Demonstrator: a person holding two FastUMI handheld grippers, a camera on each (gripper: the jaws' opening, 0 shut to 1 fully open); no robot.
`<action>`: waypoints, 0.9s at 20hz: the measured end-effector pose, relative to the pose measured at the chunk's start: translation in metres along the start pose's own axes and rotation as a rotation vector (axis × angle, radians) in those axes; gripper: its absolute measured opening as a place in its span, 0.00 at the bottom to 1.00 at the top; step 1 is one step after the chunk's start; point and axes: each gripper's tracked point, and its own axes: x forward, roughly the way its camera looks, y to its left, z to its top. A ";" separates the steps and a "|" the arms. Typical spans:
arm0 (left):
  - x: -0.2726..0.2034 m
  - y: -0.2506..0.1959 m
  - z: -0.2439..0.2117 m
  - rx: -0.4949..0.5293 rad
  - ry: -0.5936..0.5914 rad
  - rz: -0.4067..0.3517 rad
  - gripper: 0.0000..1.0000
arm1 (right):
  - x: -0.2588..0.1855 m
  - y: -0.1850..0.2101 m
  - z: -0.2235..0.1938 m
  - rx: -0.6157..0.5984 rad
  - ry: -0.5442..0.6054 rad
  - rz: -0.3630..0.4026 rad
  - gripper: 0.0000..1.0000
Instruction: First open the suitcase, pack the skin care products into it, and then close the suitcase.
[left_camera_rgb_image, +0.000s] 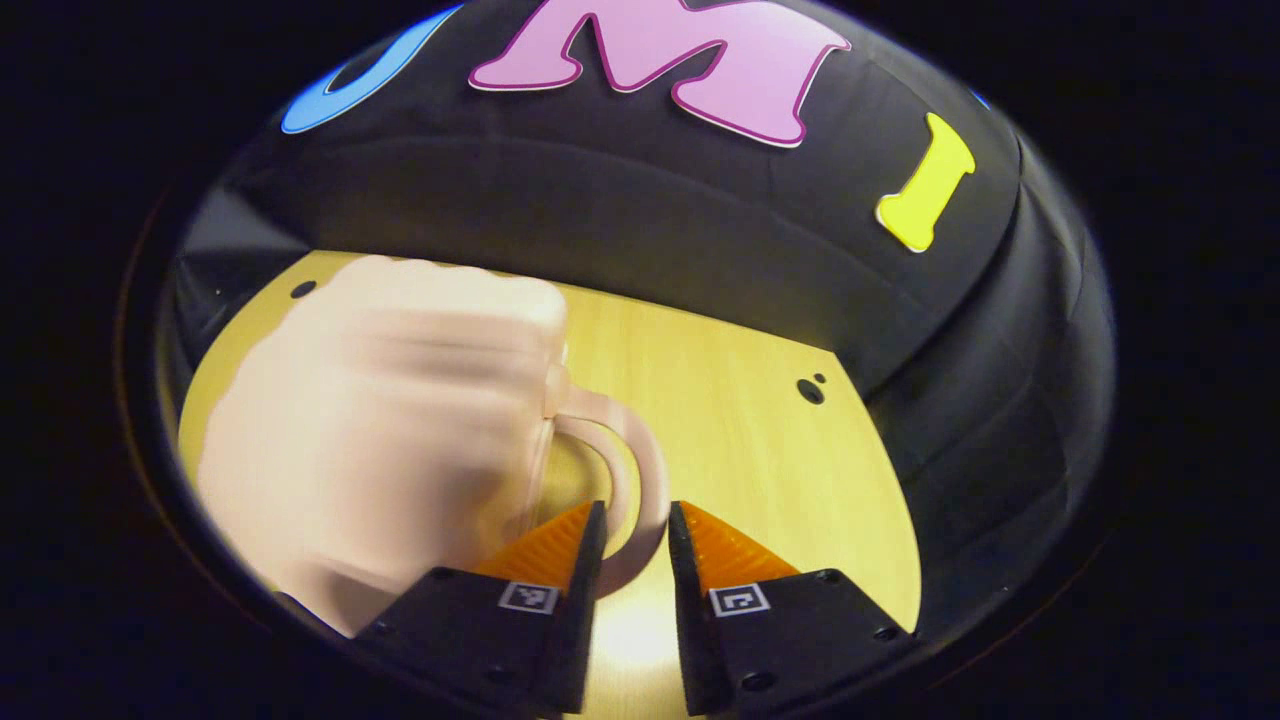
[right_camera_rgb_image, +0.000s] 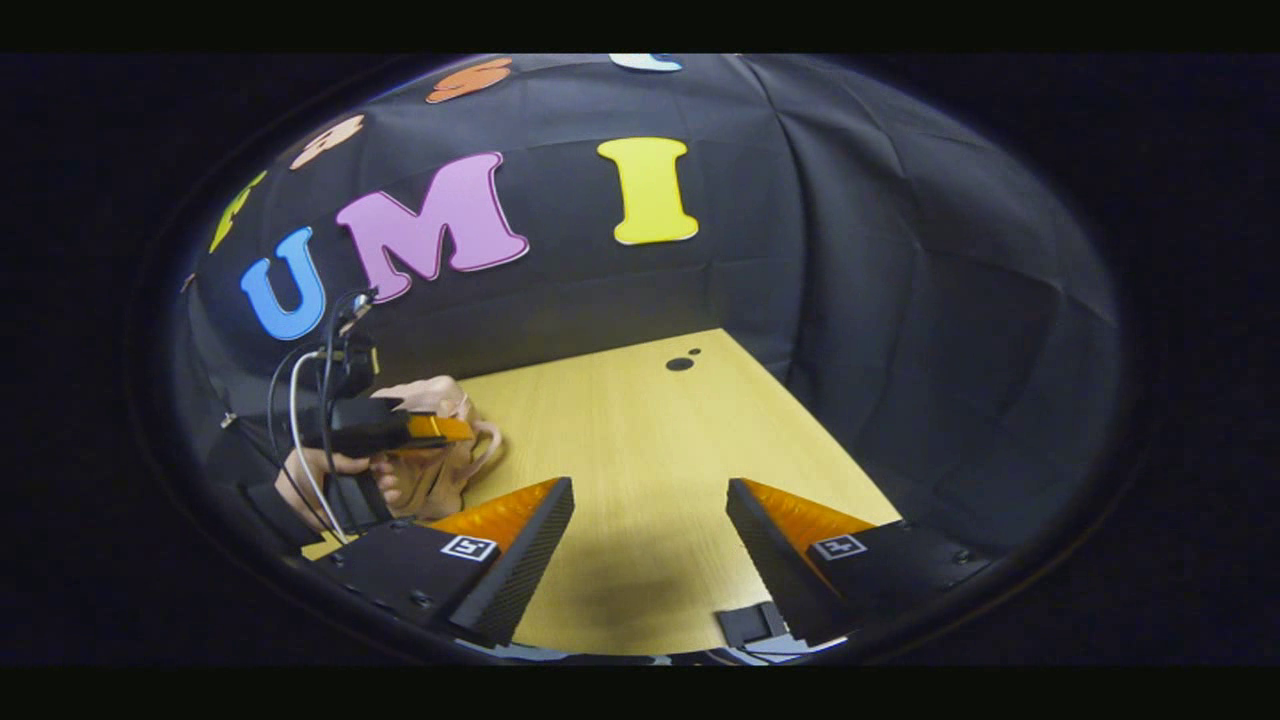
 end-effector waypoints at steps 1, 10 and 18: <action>-0.012 -0.007 0.006 0.006 -0.022 -0.038 0.51 | -0.004 0.003 0.012 0.002 -0.028 -0.001 0.98; -0.197 -0.016 0.078 0.239 -0.415 -0.108 0.94 | -0.057 0.085 0.072 -0.058 -0.193 0.054 0.97; -0.325 0.037 0.091 0.256 -0.657 0.039 0.95 | -0.113 0.166 0.068 -0.150 -0.322 0.200 0.98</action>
